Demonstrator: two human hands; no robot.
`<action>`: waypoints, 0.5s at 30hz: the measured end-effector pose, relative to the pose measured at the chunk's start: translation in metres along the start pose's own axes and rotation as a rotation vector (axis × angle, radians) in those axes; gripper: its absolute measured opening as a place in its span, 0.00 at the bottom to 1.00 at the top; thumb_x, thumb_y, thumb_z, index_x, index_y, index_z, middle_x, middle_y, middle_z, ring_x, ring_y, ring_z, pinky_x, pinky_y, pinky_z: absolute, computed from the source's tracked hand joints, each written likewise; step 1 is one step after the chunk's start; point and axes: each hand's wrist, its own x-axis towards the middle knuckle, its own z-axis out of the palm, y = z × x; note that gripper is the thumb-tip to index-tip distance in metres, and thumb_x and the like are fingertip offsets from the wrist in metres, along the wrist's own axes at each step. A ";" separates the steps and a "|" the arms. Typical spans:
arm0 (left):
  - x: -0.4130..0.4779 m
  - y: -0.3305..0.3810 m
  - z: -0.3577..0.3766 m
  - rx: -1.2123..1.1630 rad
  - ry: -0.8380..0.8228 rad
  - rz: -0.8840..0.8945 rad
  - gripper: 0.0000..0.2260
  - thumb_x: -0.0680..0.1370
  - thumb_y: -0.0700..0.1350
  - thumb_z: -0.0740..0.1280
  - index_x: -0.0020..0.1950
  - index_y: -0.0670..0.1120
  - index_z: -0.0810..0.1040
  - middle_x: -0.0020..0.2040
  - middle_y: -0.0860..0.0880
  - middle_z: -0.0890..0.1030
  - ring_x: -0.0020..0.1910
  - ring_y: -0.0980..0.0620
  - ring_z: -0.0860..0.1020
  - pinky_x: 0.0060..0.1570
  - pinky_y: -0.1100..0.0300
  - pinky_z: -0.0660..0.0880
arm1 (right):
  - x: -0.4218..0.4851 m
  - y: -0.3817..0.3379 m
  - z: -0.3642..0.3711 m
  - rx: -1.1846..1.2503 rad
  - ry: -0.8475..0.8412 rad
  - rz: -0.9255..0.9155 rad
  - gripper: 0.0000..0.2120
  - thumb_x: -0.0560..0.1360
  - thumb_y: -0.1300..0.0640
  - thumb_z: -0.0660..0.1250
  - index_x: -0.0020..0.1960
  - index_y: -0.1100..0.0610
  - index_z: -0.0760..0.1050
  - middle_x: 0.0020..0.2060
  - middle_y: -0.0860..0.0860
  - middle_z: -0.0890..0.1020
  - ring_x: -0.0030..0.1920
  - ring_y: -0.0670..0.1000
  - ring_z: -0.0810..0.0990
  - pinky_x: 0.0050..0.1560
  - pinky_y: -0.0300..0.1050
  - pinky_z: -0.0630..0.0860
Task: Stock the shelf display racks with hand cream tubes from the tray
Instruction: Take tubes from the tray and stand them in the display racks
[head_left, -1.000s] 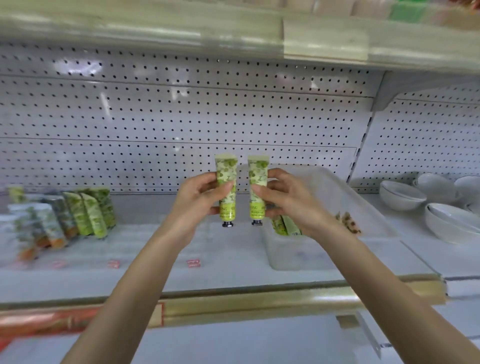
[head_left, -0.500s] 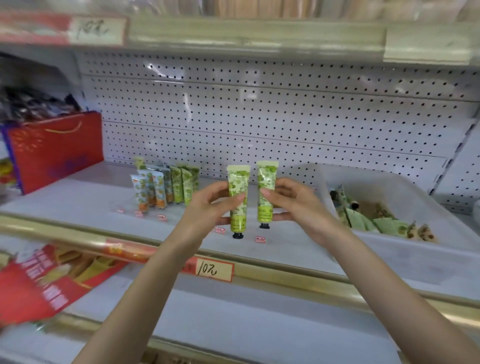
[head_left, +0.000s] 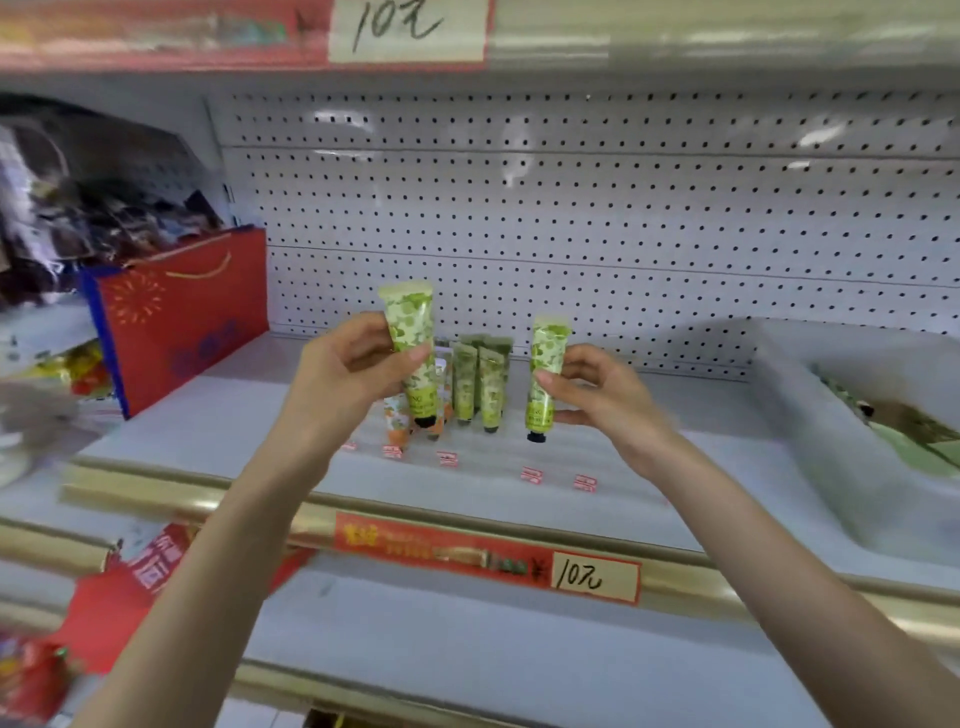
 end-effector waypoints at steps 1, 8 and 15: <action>0.005 -0.004 -0.008 0.000 -0.013 0.004 0.08 0.72 0.40 0.71 0.50 0.47 0.79 0.44 0.53 0.84 0.45 0.55 0.81 0.48 0.58 0.80 | 0.004 0.003 0.009 0.013 0.027 0.005 0.14 0.73 0.57 0.70 0.56 0.60 0.74 0.49 0.54 0.78 0.44 0.47 0.80 0.47 0.46 0.82; 0.037 -0.018 -0.030 0.074 -0.170 0.056 0.10 0.72 0.38 0.71 0.50 0.47 0.76 0.45 0.53 0.83 0.41 0.59 0.82 0.43 0.68 0.76 | 0.016 0.022 0.049 0.060 0.208 0.019 0.12 0.74 0.60 0.69 0.55 0.60 0.73 0.47 0.53 0.77 0.48 0.51 0.80 0.47 0.44 0.82; 0.056 -0.032 -0.031 0.093 -0.221 0.095 0.09 0.71 0.39 0.72 0.47 0.48 0.77 0.45 0.51 0.84 0.43 0.58 0.81 0.44 0.68 0.75 | 0.031 0.034 0.065 0.015 0.300 -0.004 0.11 0.72 0.62 0.70 0.52 0.60 0.72 0.45 0.52 0.78 0.42 0.48 0.80 0.43 0.38 0.80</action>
